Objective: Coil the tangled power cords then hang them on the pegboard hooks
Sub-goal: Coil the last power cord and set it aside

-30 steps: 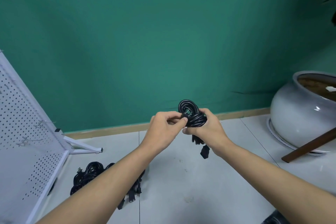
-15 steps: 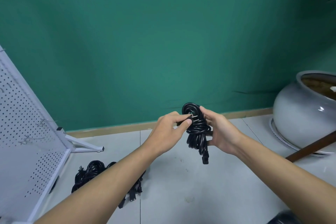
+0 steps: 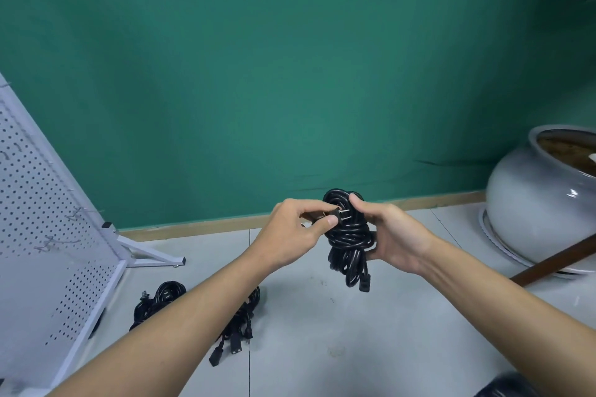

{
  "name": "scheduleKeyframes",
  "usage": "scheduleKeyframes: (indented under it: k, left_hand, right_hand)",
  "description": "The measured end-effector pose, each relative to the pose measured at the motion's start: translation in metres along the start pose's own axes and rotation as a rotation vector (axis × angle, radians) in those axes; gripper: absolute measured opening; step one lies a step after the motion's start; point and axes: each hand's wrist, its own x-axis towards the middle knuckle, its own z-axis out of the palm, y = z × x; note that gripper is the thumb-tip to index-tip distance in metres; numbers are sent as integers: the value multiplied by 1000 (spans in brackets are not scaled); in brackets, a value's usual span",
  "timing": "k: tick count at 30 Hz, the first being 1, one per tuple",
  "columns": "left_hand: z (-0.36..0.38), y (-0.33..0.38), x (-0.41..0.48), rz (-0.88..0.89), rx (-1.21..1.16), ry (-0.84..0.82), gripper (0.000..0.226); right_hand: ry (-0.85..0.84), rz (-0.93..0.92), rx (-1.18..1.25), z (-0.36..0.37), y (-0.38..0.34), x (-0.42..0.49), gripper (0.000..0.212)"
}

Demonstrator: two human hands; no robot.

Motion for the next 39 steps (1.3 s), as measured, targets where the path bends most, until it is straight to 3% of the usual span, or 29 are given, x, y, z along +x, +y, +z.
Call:
scheduleKeyframes:
  k: [3,9,17,23,28,33,39]
  left_hand:
    - [0,4,-1,-30,-36,23,6]
    - [-9,19,5,-137,60,-56,19]
    - [-17,24,8,-148,104,-106,20]
    - [-19,27,6,-82,108,-40,14]
    - [-13,21,3,-96,187,-26,25]
    - [-9,25,4,-133,45,116,15]
    - [-18,30,5,-186,12,49,24]
  right_hand:
    - [-18,-11,79,4,3,1,46]
    - [7,-57,82,8,6,3,48]
    - [55,-19,204,15,4,5,49]
    - [55,-63,259,15,1,5,44]
    - [37,-80,238,14,3,5,36]
    - [49,-123,219,15,4,5,40]
    - [78,-194,157,18,5,5,42]
